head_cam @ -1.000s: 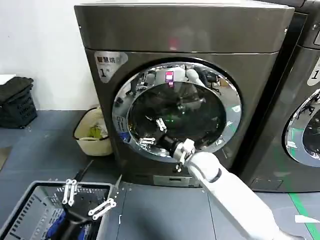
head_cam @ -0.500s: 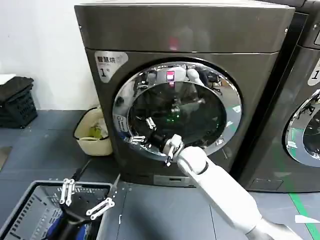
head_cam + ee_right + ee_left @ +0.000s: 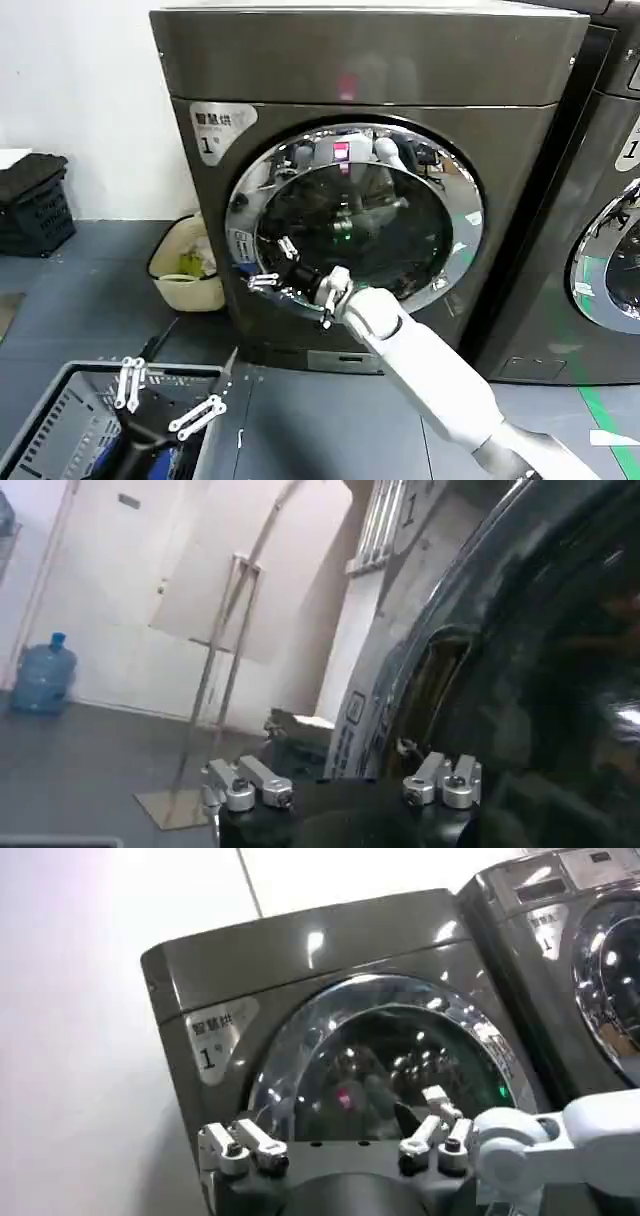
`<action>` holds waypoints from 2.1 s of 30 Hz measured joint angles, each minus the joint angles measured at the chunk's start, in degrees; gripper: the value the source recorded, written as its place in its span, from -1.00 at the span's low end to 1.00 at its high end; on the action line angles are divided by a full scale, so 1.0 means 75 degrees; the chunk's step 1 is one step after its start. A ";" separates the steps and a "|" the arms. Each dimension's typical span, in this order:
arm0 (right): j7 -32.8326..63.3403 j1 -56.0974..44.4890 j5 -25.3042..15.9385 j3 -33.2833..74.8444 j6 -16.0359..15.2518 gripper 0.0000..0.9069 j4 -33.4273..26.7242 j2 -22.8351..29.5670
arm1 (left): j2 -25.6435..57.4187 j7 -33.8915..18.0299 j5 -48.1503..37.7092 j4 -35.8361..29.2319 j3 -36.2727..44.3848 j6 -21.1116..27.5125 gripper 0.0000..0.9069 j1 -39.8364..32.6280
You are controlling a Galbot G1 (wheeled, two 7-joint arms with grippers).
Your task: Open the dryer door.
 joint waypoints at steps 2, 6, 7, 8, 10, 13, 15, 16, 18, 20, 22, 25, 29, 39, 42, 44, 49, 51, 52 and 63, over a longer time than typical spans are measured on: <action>-0.0089 0.0042 0.0077 -0.0032 0.0024 1.00 -0.0082 0.0023 | -0.0001 0.0000 -0.0007 -0.0003 -0.0020 0.0002 1.00 0.0004; -0.0349 0.0112 0.0183 -0.0064 0.0107 1.00 -0.0236 0.0047 | 0.0001 -0.0001 -0.0026 -0.0003 -0.0042 0.0010 1.00 -0.0006; -0.0400 0.0116 0.0201 -0.0069 0.0117 1.00 -0.0255 0.0046 | 0.0001 -0.0001 -0.0028 -0.0003 -0.0043 0.0013 1.00 -0.0009; -0.0481 0.0118 0.0231 -0.0077 0.0125 1.00 -0.0262 0.0030 | 0.0001 -0.0001 -0.0029 -0.0003 -0.0042 0.0014 1.00 -0.0011; -0.0617 0.0116 0.0258 -0.0089 0.0120 1.00 -0.0247 -0.0019 | 0.0001 0.0000 -0.0032 -0.0003 -0.0047 0.0015 1.00 -0.0011; -0.0814 0.0085 0.0430 -0.0131 0.0108 1.00 -0.0149 -0.0111 | 0.0005 -0.0001 -0.0067 0.0009 -0.0090 0.0019 1.00 -0.0012; -0.0955 0.0065 0.0526 -0.0180 0.0100 1.00 -0.0038 -0.0186 | 0.0022 -0.0001 -0.0114 0.0026 -0.0139 0.0040 1.00 -0.0033; -0.1046 0.0061 0.0579 -0.0209 0.0106 1.00 0.0033 -0.0244 | 0.0033 -0.0001 -0.0143 0.0040 -0.0163 0.0055 1.00 -0.0051; -0.1175 0.0057 0.0658 -0.0269 0.0114 1.00 0.0163 -0.0352 | 0.0061 -0.0003 -0.0195 0.0083 -0.0221 0.0079 1.00 -0.0088; -0.1331 0.0057 0.0777 -0.0323 0.0196 1.00 0.0276 -0.0461 | 0.0100 -0.0002 -0.0268 0.0129 -0.0289 0.0101 1.00 -0.0132; -0.1427 0.0055 0.0851 -0.0395 0.0209 1.00 0.0405 -0.0575 | 0.0146 -0.0003 -0.0355 0.0180 -0.0354 0.0135 1.00 -0.0173; -0.1558 0.0009 0.0961 -0.0484 0.0212 1.00 0.0624 -0.0773 | 0.0215 -0.0005 -0.0458 0.0250 -0.0466 0.0162 1.00 -0.0235; -0.1715 -0.0077 0.1133 -0.0575 0.0209 1.00 0.0985 -0.1060 | 0.0293 -0.0006 -0.0580 0.0327 -0.0598 0.0217 1.00 -0.0314; -0.2302 -0.0309 0.1585 -0.0650 0.0432 1.00 0.2002 -0.1785 | 0.0656 0.0005 -0.1505 0.0588 -0.1111 0.0488 1.00 -0.0567; -0.2547 -0.0394 0.1733 -0.0661 0.0465 1.00 0.2280 -0.1993 | 0.0854 0.0009 -0.1772 0.0706 -0.1345 0.0553 1.00 -0.0684; -0.2693 -0.0443 0.1819 -0.0655 0.0485 1.00 0.2440 -0.2126 | 0.0996 0.0057 -0.1991 0.0781 -0.1500 0.0638 1.00 -0.0792; -0.3177 -0.0596 0.2055 -0.0527 0.0598 1.00 0.2784 -0.2437 | 0.1408 0.0133 -0.2385 0.1085 -0.1845 0.0779 1.00 -0.1137; -0.3504 -0.0680 0.2246 -0.0439 0.0644 1.00 0.2927 -0.2580 | 0.1607 0.0134 -0.2541 0.1274 -0.1940 0.0881 1.00 -0.1323; -0.3643 -0.0717 0.2303 -0.0404 0.0652 1.00 0.2981 -0.2633 | 0.1702 0.0141 -0.2594 0.1368 -0.1963 0.0915 1.00 -0.1407; -0.5098 -0.1202 0.2725 0.0233 0.0838 1.00 0.3491 -0.3293 | 0.2737 0.0571 -0.3146 0.2346 -0.1806 0.1305 1.00 -0.2359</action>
